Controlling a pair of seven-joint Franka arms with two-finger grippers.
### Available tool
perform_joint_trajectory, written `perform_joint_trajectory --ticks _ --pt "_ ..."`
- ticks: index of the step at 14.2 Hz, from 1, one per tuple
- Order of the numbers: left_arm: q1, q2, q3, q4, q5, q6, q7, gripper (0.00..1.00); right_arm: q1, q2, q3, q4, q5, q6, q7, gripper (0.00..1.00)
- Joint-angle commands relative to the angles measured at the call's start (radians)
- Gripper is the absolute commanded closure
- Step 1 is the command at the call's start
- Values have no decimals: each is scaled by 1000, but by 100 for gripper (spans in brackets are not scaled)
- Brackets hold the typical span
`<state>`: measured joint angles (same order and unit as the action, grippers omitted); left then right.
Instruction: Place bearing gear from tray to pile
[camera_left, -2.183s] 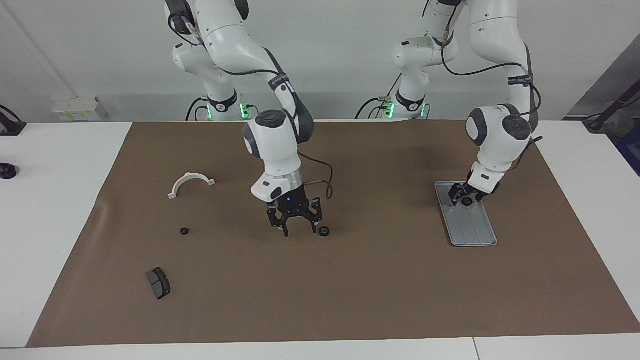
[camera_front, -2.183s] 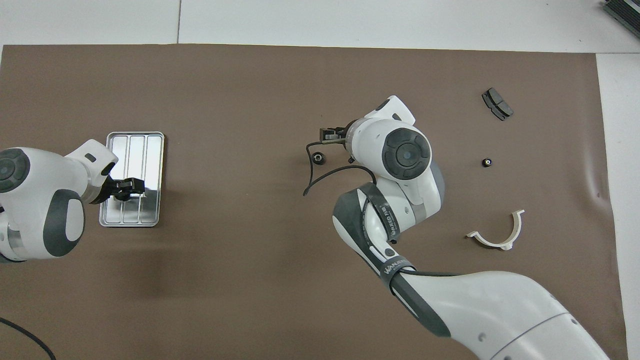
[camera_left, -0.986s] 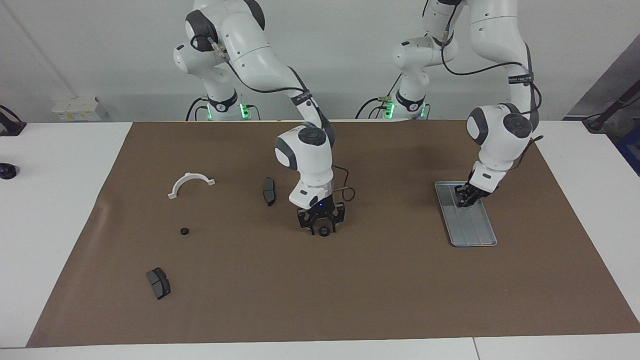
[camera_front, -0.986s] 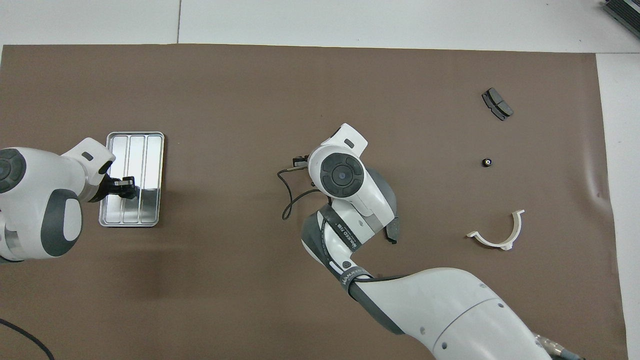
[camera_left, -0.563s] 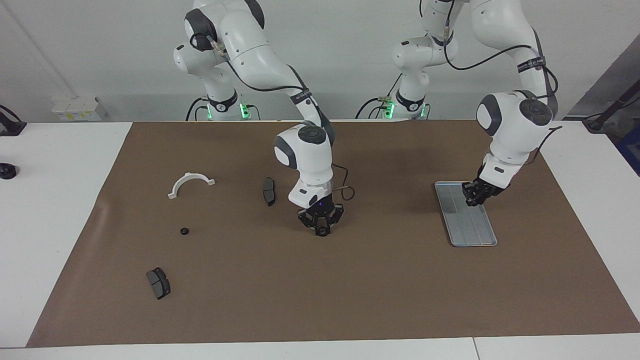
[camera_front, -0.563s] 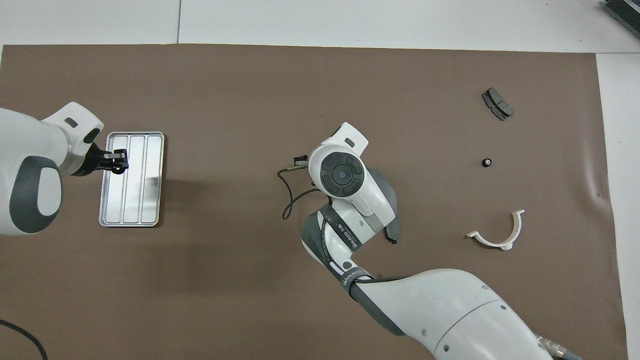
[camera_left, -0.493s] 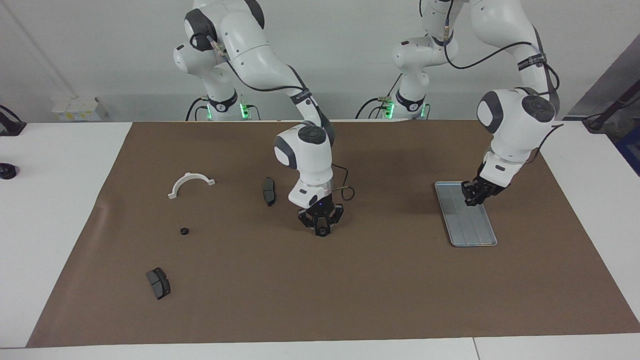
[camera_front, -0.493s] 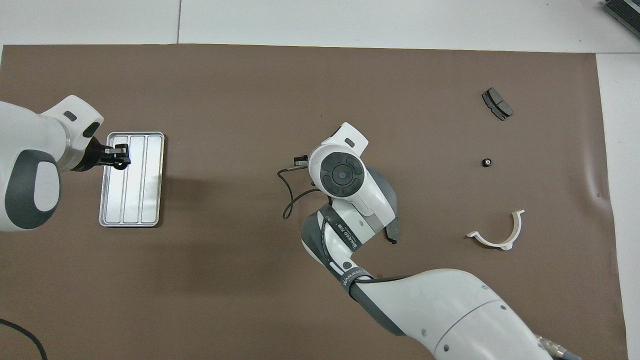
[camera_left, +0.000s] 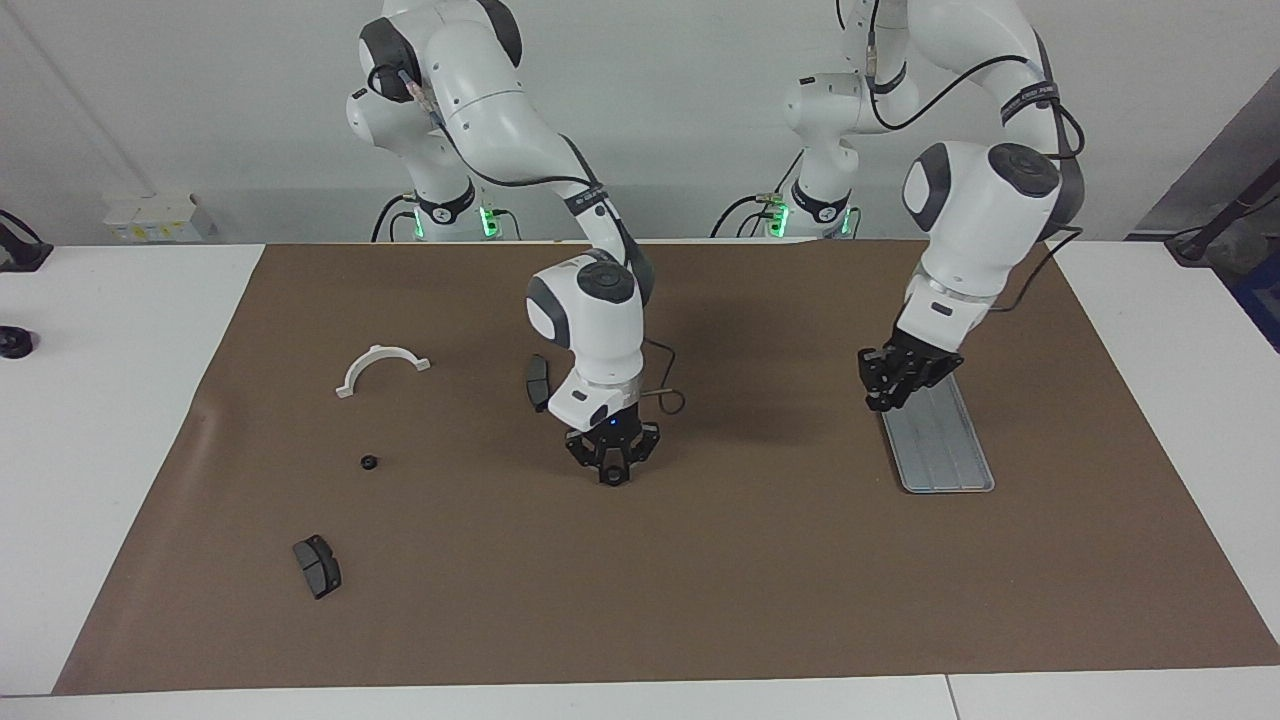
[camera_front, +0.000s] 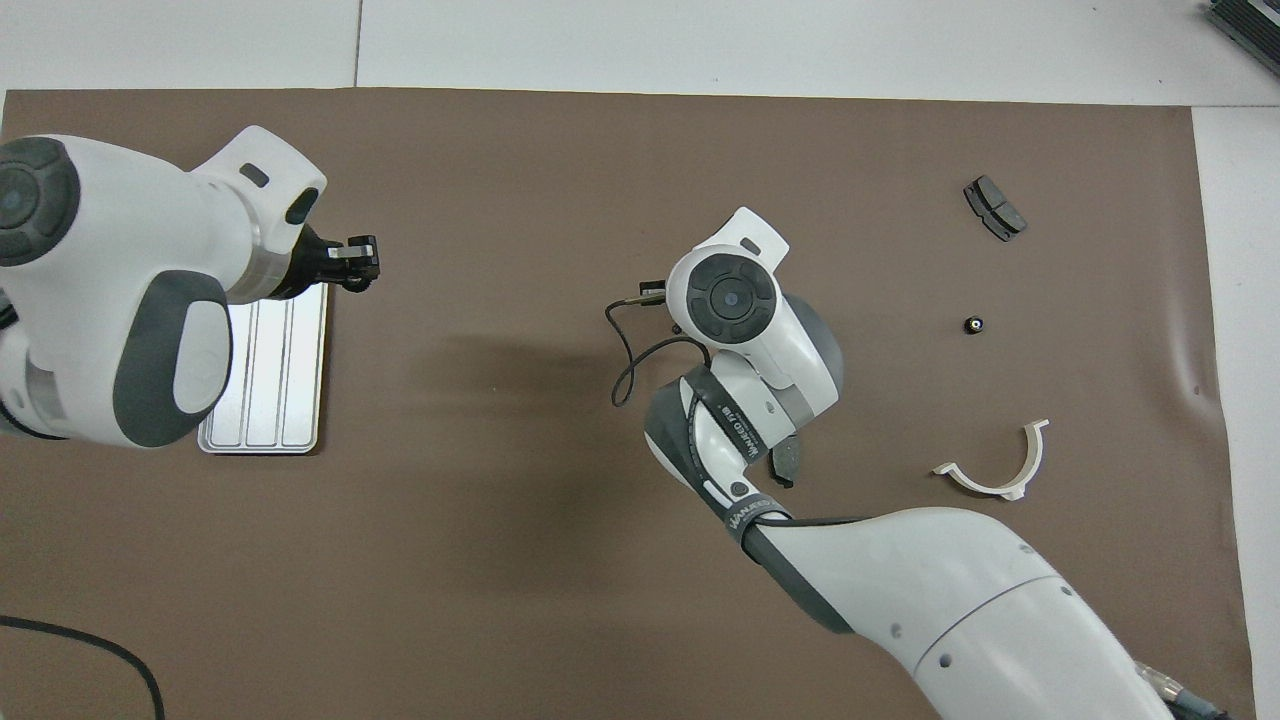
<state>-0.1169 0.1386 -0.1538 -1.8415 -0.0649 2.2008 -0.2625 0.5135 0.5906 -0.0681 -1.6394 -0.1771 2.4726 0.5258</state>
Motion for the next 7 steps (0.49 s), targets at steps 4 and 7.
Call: perform_joint_trajectory --ticks 4,7 --pt "-272 169 17 13 -4 274 -260 100 -197 6 13 23 -15 -30 -237 96" --pt "-374 309 20 128 -1 301 -354 100 -305 2 14 23 -12 -47 -373 96"
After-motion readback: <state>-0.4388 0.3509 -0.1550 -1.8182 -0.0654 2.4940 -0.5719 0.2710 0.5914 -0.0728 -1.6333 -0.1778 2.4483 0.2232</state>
